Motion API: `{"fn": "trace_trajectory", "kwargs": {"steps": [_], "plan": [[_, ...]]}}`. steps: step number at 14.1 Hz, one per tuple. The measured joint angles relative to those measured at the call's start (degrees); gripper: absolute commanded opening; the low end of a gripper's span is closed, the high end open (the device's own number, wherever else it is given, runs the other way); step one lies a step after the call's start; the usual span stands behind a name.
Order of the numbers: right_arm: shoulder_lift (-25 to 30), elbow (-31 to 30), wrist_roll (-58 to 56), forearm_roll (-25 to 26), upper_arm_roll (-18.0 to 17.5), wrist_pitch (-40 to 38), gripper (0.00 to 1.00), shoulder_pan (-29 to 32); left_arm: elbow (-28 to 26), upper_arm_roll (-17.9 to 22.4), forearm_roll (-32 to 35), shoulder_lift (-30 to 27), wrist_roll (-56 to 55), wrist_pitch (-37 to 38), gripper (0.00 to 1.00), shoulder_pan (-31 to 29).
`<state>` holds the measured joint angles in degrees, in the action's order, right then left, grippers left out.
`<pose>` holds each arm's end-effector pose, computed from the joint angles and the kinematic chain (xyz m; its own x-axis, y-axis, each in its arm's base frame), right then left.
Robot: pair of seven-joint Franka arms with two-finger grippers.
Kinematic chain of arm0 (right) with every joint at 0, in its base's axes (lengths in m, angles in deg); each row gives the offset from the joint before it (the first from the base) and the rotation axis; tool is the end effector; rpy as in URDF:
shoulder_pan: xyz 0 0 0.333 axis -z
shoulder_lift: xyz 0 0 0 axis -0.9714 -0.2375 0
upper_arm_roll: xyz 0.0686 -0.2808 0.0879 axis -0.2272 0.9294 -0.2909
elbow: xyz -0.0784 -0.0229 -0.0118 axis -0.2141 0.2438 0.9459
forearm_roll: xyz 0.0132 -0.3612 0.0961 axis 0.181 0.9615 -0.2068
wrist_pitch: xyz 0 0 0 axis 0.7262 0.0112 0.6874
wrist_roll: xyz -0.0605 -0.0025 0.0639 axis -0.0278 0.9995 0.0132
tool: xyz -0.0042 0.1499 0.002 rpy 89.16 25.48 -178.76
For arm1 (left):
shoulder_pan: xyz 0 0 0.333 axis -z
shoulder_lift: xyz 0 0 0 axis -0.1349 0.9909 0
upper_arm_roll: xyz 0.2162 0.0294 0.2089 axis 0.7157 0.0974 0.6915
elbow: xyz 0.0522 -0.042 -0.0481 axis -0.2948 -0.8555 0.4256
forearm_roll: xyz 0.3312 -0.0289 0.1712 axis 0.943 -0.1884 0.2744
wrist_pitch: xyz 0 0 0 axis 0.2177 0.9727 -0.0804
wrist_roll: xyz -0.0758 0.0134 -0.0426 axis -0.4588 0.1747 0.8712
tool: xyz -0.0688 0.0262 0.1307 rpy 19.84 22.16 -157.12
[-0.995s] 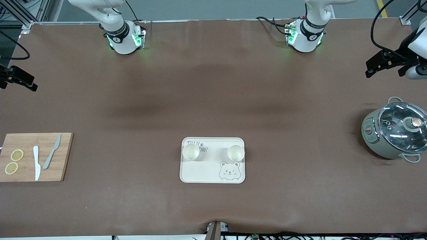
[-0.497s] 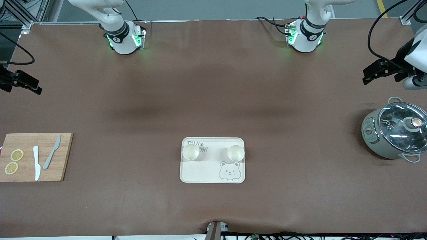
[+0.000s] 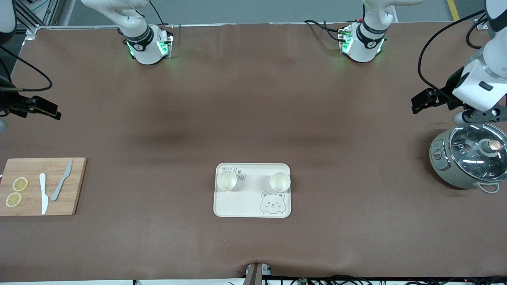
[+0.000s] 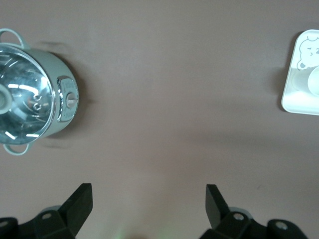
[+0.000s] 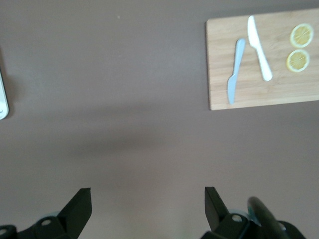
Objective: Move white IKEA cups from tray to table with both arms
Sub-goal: 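Reach the left gripper down to the white cup on the tray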
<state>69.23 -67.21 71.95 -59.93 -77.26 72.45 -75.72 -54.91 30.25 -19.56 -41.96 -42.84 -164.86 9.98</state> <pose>0.5458 -0.0441 0.5209 0.9928 -0.0792 -0.0897 -0.0787 -0.9969 0.0089 0.5457 -0.0706 0.5470 0.9956 0.0776 -0.0524 0.0757 -0.9964 -0.0381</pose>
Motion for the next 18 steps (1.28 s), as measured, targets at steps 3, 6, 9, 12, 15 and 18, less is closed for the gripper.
{"fn": "trace_trajectory", "kwargs": {"steps": [3,6,9,12,15,18], "plan": [[-2.6,0.0,0.0,-0.7,0.2,-0.1,1.00,0.2,0.0,-0.2,-0.1,3.3,0.0,-4.5,1.00,2.3],[-3.5,0.0,0.2,-0.8,0.4,-0.3,1.00,1.5,-0.1,-0.4,-0.1,8.5,-2.2,-9.5,1.00,5.9],[-5.0,0.0,0.2,-1.0,0.6,-0.6,1.00,2.2,0.0,-0.5,-0.1,13.5,-7.5,-14.5,1.00,9.9],[-6.0,0.1,0.2,-1.0,0.6,-0.4,1.00,2.4,0.0,-0.6,-0.1,17.5,-13.8,-19.9,1.00,14.5],[-6.2,0.3,0.3,-1.0,0.6,-0.4,1.00,2.4,0.0,-0.6,-0.1,21.7,-18.6,-26.7,1.00,16.9],[-6.9,1.2,0.3,-0.9,0.6,0.1,1.00,2.5,0.0,-0.6,-0.1,26.2,-23.8,-34.4,1.00,18.0]]}}
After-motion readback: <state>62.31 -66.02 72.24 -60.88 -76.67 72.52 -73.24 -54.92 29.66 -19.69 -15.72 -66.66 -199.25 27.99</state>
